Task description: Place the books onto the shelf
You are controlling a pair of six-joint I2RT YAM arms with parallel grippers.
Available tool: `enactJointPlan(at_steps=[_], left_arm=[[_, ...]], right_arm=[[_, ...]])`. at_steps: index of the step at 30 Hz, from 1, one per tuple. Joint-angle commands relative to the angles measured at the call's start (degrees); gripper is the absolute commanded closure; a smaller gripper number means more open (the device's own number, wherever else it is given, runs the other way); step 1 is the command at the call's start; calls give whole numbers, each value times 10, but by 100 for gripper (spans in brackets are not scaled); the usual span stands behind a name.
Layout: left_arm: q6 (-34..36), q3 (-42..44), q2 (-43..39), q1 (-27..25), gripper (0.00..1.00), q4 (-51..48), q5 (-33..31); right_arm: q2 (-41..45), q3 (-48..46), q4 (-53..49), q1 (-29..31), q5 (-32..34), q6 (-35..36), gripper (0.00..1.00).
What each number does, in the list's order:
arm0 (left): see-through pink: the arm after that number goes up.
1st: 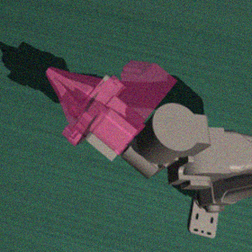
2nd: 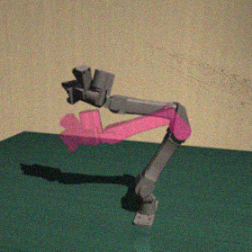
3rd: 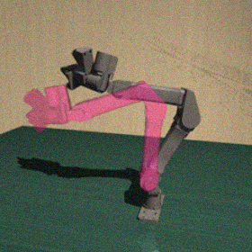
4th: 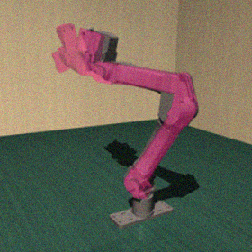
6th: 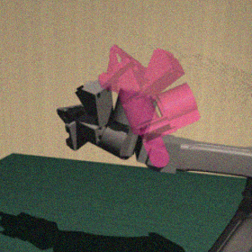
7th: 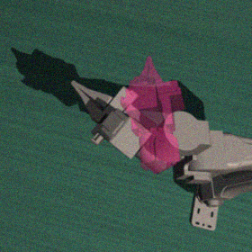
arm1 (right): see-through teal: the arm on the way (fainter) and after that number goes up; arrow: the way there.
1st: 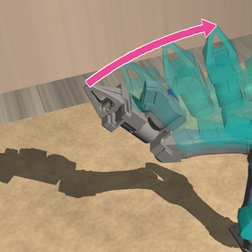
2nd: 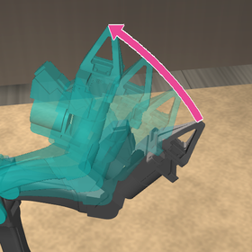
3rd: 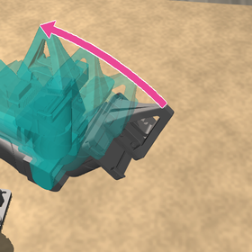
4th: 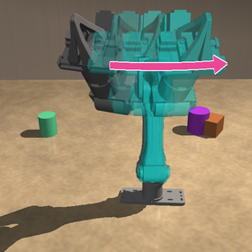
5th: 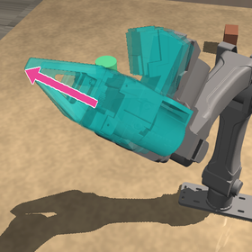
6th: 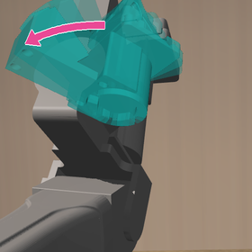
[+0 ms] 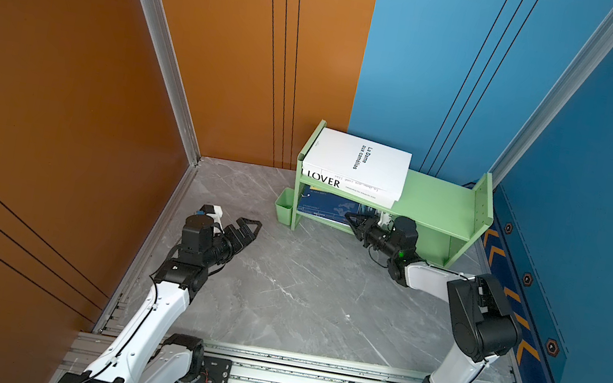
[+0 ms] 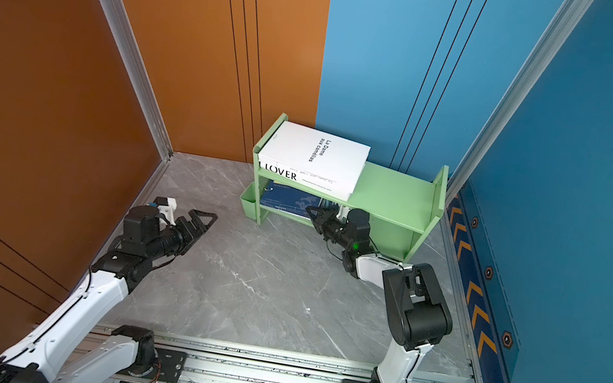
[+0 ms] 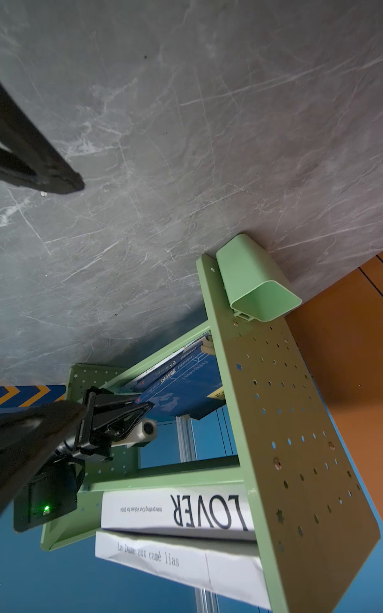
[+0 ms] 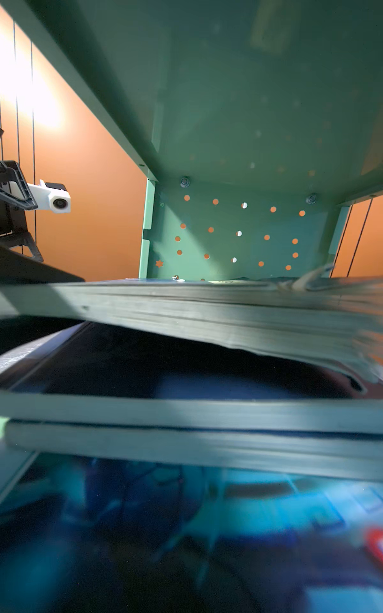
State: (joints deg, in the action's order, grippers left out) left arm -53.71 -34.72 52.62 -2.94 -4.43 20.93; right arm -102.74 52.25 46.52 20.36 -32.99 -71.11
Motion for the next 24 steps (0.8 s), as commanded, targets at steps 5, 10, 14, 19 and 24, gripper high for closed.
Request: enactJointPlan(at_steps=[5, 10, 14, 19, 24], left_arm=[[33, -44, 84, -78, 2, 25, -67], [37, -98, 179, -134, 2, 56, -102], [33, -131, 232, -159, 2, 87, -125], [22, -159, 272, -168, 2, 109, -134], [10, -172, 300, -168, 2, 126, -136]], right_arm=[[-1, 13, -11, 1, 15, 20, 93], [0, 14, -7, 0, 22, 13, 94], [-2, 16, -3, -1, 24, 6, 94], [-13, 21, 13, -1, 20, -6, 94], [-20, 23, 24, -1, 18, -13, 95]])
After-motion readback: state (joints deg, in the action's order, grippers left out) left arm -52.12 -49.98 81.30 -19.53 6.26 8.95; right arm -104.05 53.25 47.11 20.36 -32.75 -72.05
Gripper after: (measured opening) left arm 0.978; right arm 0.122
